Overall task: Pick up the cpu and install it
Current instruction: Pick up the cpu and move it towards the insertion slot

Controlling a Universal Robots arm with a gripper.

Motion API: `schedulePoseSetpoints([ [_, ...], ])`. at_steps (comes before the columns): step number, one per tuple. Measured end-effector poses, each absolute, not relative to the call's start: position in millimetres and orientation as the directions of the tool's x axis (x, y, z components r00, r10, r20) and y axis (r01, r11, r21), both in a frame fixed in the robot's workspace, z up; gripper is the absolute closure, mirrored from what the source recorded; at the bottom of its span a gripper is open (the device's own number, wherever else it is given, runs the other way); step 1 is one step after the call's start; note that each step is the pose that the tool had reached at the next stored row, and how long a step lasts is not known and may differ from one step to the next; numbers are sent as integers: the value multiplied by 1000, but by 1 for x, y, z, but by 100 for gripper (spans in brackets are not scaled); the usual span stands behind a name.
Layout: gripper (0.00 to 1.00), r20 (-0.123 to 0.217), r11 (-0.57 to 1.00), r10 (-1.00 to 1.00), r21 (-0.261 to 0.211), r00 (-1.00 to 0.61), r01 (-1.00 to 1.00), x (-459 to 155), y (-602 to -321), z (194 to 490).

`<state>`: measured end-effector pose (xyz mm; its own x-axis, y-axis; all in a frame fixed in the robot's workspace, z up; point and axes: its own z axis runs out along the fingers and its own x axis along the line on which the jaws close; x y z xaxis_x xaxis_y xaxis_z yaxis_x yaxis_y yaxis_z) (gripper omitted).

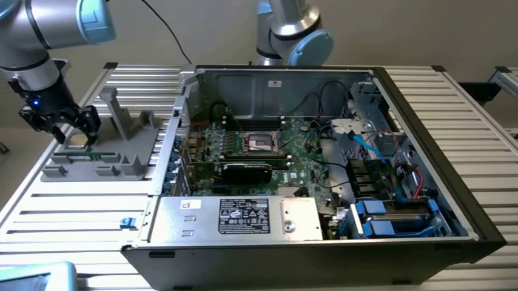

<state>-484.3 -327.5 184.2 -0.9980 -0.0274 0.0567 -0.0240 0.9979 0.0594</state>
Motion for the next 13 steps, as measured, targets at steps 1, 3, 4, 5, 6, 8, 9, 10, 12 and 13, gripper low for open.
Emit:
schedulePoseSetpoints([
  [1,25,57,998,-24,59,-998,-21,-484,-327,184],
  [3,25,57,998,-17,59,-998,-13,-484,-327,184],
  [4,25,57,998,-12,59,-998,-9,-484,-327,184],
  [5,25,57,998,-10,59,-998,-7,-484,-327,184],
  [6,25,57,998,-10,59,-998,-7,-484,-327,184],
  [8,25,57,998,-10,59,-998,-7,-484,-327,184],
  [9,25,56,998,-10,58,-998,-7,-484,-327,184],
  [10,25,56,998,-10,58,-998,-7,-484,-327,184],
  [12,25,55,998,-10,57,-998,-7,-484,-327,184],
  [13,25,54,998,-10,56,-998,-7,-484,-327,184],
])
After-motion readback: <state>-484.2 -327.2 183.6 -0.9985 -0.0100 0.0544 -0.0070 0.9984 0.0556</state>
